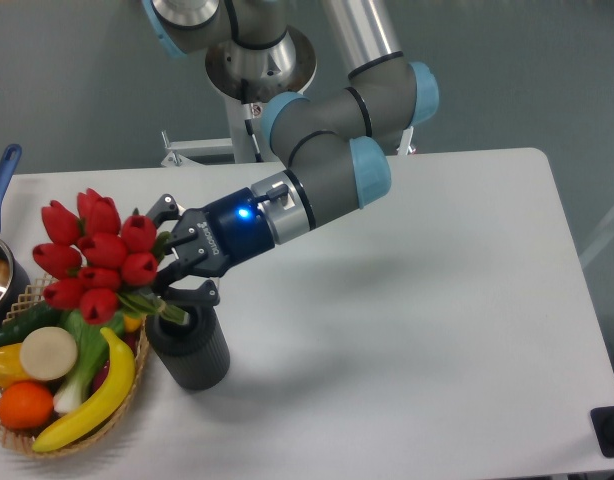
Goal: Insert the flowers into the vase
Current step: 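Lower the tulip stems into the vase opening, then tilt the tulip bunch upright and push stems deeper into the vase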
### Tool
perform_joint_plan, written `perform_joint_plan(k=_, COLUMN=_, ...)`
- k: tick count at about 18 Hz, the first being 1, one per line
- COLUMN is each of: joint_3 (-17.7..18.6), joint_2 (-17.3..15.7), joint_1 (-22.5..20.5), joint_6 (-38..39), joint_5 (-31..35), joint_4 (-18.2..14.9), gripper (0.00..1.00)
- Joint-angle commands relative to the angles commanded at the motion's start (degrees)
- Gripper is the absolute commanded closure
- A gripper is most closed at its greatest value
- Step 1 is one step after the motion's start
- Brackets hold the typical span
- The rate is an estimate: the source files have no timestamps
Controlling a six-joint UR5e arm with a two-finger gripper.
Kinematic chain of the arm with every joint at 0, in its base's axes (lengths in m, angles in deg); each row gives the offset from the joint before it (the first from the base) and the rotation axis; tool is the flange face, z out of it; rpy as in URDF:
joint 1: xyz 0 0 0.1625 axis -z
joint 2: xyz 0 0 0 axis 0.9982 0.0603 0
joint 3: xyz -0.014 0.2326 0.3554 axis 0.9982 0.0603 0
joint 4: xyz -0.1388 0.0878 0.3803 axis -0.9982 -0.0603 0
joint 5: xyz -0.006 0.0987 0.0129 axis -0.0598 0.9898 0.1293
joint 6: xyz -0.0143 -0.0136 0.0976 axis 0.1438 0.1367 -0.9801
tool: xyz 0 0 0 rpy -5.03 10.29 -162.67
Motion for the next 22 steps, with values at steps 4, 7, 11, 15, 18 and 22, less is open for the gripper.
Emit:
perform_joint_plan(k=4, joint_3=0.6, joint_2=1.3, joint_1=0.0, joint_6=-2.3, joint_5=-0.1, joint_4=0.0, gripper=0.66)
perform_joint_plan(k=7, joint_3=1.0, joint_2=2.0, joint_1=0.0, joint_6=-2.4, joint_5=-0.1, joint_4=0.0, gripper=0.66)
perform_joint_plan(k=11, joint_3=2.5, joint_2=2.4, joint_1=-0.3, joint_6=-4.4, joint_5=-0.1, joint_4=0.0, gripper=0.66)
perform_joint_plan(k=15, joint_3=2.6, joint_2=3.2, joint_1=-0.4, joint_6=-5.5, joint_5=0.0, joint_4=0.0, gripper=0.66)
perform_joint_plan(k=18, joint_3=2.8, joint_2=3.7, joint_1=-0.4, joint_6=-6.8, joint_5=0.3, joint_4=0.0, gripper=0.63)
perform_joint_plan(k=22, joint_3=3.9, joint_2=4.0, joint_1=-0.4, joint_6=-9.4, joint_5=0.5, joint_4=0.0, gripper=0.59)
